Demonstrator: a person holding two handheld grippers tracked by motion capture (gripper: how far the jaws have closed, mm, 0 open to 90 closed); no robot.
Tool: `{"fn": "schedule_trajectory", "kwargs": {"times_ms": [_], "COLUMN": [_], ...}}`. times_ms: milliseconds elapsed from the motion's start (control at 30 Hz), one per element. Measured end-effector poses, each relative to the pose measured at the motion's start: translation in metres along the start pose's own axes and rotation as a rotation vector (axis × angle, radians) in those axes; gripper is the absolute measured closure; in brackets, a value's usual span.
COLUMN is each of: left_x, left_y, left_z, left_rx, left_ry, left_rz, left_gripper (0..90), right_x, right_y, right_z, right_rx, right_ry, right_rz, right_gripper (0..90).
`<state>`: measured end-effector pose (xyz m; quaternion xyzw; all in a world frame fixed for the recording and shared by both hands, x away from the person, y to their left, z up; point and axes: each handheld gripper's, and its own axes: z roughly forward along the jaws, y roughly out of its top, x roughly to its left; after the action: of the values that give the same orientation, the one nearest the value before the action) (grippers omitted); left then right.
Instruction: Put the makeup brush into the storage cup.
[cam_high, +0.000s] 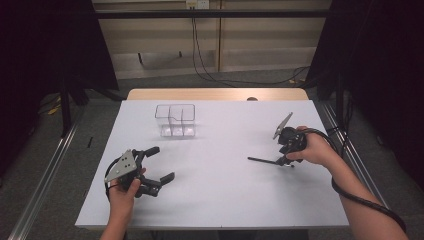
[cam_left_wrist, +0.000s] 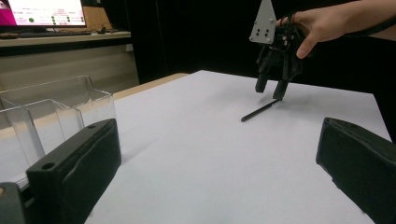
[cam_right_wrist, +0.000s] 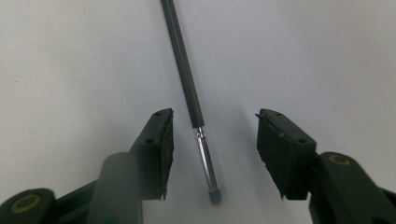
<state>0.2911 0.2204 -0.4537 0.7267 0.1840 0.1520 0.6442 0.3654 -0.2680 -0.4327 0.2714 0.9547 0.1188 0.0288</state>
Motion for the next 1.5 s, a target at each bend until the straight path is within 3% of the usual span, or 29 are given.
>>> {"fn": "schedule_trajectory", "kwargs": {"times_ms": [67, 333, 500, 667, 900, 1100, 1500], "left_x": [0.000, 0.000, 0.000, 0.000, -0.001, 0.000, -0.001], "left_y": [0.000, -0.001, -0.001, -0.001, -0.001, -0.001, -0.001], "left_z": [0.000, 0.001, 0.001, 0.002, 0.002, 0.000, 0.001], "left_rx": [0.000, 0.003, 0.006, 0.012, 0.011, 0.009, 0.014], "left_ry": [0.000, -0.006, -0.006, -0.006, -0.005, 0.000, -0.002], "left_rz": [-0.001, -0.003, -0.002, 0.000, -0.003, -0.006, -0.006], "left_gripper": [0.0, 0.0, 0.0, 0.0, 0.0, 0.0, 0.0], "right_x": [0.001, 0.003, 0.003, 0.002, 0.005, 0.004, 0.014], "right_y": [0.001, 0.003, 0.000, 0.004, 0.006, 0.002, 0.005], "right_z": [0.001, 0.007, 0.016, 0.018, 0.018, 0.016, 0.006], "right_rx": [0.014, 0.052, 0.100, 0.116, 0.130, 0.098, 0.068], "right_ry": [-0.005, 0.014, 0.041, 0.035, 0.017, 0.024, 0.044], "right_rz": [-0.032, -0.039, -0.039, -0.027, -0.047, -0.019, -0.048], "right_gripper": [51.7, 59.4, 70.0, 84.3, 84.4, 84.5, 84.5]}}
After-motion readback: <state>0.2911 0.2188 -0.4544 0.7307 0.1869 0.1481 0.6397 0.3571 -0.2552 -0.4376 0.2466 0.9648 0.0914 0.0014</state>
